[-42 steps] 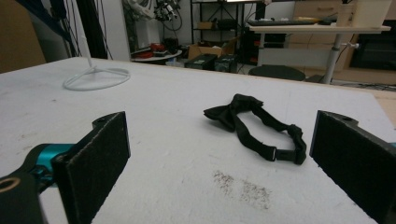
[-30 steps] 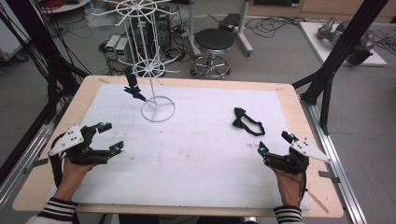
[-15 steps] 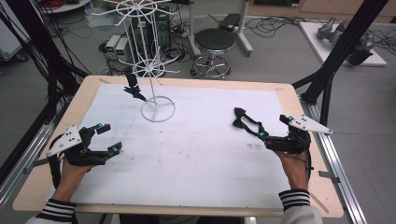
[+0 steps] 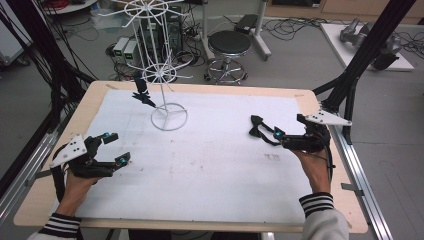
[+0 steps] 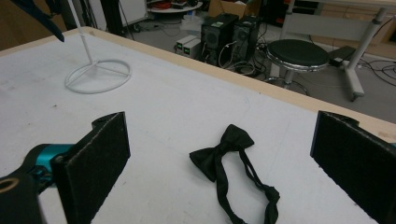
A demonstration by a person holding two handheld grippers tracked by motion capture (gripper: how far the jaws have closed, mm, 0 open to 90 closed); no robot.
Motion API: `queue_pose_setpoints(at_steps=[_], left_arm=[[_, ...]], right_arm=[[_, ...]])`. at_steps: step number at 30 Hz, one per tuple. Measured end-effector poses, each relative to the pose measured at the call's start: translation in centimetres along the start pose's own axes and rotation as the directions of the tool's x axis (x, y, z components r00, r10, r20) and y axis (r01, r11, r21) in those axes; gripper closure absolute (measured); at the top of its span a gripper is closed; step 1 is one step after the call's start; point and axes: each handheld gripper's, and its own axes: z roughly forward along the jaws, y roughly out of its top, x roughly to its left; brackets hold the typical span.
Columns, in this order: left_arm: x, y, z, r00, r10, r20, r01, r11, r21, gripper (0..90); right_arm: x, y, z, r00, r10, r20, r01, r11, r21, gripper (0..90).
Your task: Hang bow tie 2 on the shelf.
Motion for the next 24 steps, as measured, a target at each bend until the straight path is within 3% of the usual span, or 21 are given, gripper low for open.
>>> queue_pose_setpoints(at_steps=[15, 24], left_arm=[[0.0, 0.0, 0.0, 1.0, -0.001, 0.0, 0.001, 1.0, 0.0, 17.3], [0.1, -0.1, 0.1, 1.0, -0.001, 0.003, 0.001, 1.0, -0.001, 17.3]], right_arm=[[0.0, 1.7, 3.7, 0.9998, -0.006, -0.021, 0.009, 0.992, 0.127, 3.9], [0.0, 2.2, 5.2, 0.9999, -0.009, -0.012, 0.011, 0.986, 0.164, 3.9]])
